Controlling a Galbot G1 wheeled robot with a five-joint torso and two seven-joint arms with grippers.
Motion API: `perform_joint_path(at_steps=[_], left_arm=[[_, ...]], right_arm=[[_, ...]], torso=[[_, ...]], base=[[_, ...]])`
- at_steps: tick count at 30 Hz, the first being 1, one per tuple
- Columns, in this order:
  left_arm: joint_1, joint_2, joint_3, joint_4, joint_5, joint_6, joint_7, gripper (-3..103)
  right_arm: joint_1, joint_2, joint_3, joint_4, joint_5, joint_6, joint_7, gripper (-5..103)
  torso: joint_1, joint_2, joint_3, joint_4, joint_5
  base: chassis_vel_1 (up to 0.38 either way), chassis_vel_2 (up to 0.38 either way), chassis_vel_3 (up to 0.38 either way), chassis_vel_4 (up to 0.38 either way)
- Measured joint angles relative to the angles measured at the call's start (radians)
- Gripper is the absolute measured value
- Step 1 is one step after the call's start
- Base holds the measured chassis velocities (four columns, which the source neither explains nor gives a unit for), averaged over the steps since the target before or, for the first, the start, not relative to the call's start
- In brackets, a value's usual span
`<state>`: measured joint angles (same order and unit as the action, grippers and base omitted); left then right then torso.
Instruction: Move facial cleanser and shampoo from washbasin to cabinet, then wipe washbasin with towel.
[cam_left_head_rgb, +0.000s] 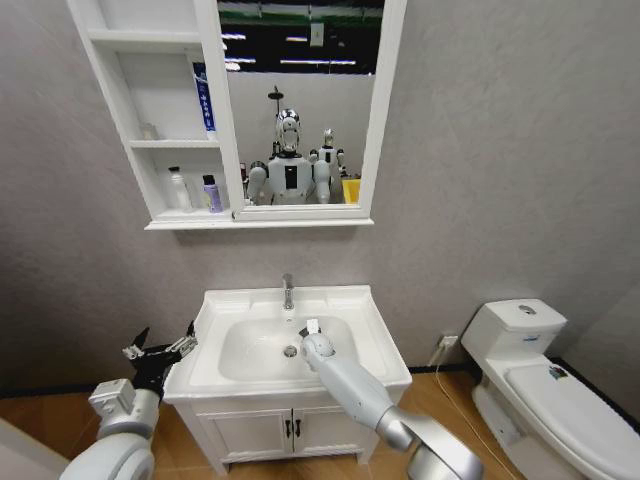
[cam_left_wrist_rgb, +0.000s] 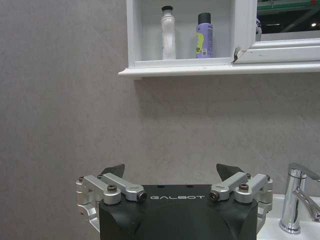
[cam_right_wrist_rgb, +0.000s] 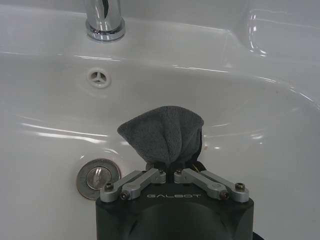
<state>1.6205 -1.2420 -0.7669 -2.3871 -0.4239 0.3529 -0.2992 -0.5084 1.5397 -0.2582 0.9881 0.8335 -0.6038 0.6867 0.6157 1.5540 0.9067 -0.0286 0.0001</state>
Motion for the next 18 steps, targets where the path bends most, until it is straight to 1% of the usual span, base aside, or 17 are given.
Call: perform_joint_path(at_steps=[4, 5, 7, 9, 10, 13, 16, 18], left_arm=[[0.000, 0.000, 0.000, 0.000, 0.000, 0.000, 0.000, 100], [0.000, 0.000, 0.000, 0.000, 0.000, 0.000, 0.000, 100], [0.000, 0.000, 0.000, 0.000, 0.000, 0.000, 0.000, 100], [0.000, 0.000, 0.000, 0.000, 0.000, 0.000, 0.000, 100], [0.000, 0.000, 0.000, 0.000, 0.000, 0.000, 0.000, 100], [0.000, 0.000, 0.000, 0.000, 0.000, 0.000, 0.000, 100], [0.000, 0.000, 0.000, 0.000, 0.000, 0.000, 0.000, 100], [0.000, 0.000, 0.000, 0.000, 0.000, 0.000, 0.000, 100]], right_arm=[[-0.003, -0.005, 0.005, -0.016, 0.001, -0.004, 0.002, 2], [-0.008, -0.012, 0.008, -0.017, 0.000, -0.005, 0.002, 2], [-0.016, -0.021, 0.015, -0.013, 0.000, -0.007, 0.007, 2], [-0.033, -0.047, 0.024, 0.020, 0.018, -0.009, 0.034, 2], [-0.033, -0.047, 0.024, 0.020, 0.018, -0.009, 0.034, 2], [-0.048, -0.103, 0.024, 0.093, 0.071, -0.015, 0.075, 2], [-0.051, -0.121, 0.027, 0.118, 0.076, -0.015, 0.083, 2], [-0.054, -0.165, 0.030, 0.196, 0.074, -0.014, 0.097, 2]], torso=[[0.000, 0.000, 0.000, 0.0000, 0.0000], [0.000, 0.000, 0.000, -0.0006, -0.0001], [0.000, 0.000, 0.000, -0.0007, 0.0000], [0.000, 0.000, 0.000, -0.0004, 0.0000], [0.000, 0.000, 0.000, -0.0004, 0.0000], [0.000, 0.000, 0.000, -0.0006, 0.0000], [0.000, 0.000, 0.000, -0.0005, 0.0002], [0.000, 0.000, 0.000, -0.0008, -0.0001]], base=[[0.000, 0.000, 0.000, 0.000], [0.000, 0.000, 0.000, 0.000], [0.000, 0.000, 0.000, 0.000], [0.000, 0.000, 0.000, 0.000], [0.000, 0.000, 0.000, 0.000], [0.000, 0.000, 0.000, 0.000], [0.000, 0.000, 0.000, 0.000], [0.000, 0.000, 0.000, 0.000]])
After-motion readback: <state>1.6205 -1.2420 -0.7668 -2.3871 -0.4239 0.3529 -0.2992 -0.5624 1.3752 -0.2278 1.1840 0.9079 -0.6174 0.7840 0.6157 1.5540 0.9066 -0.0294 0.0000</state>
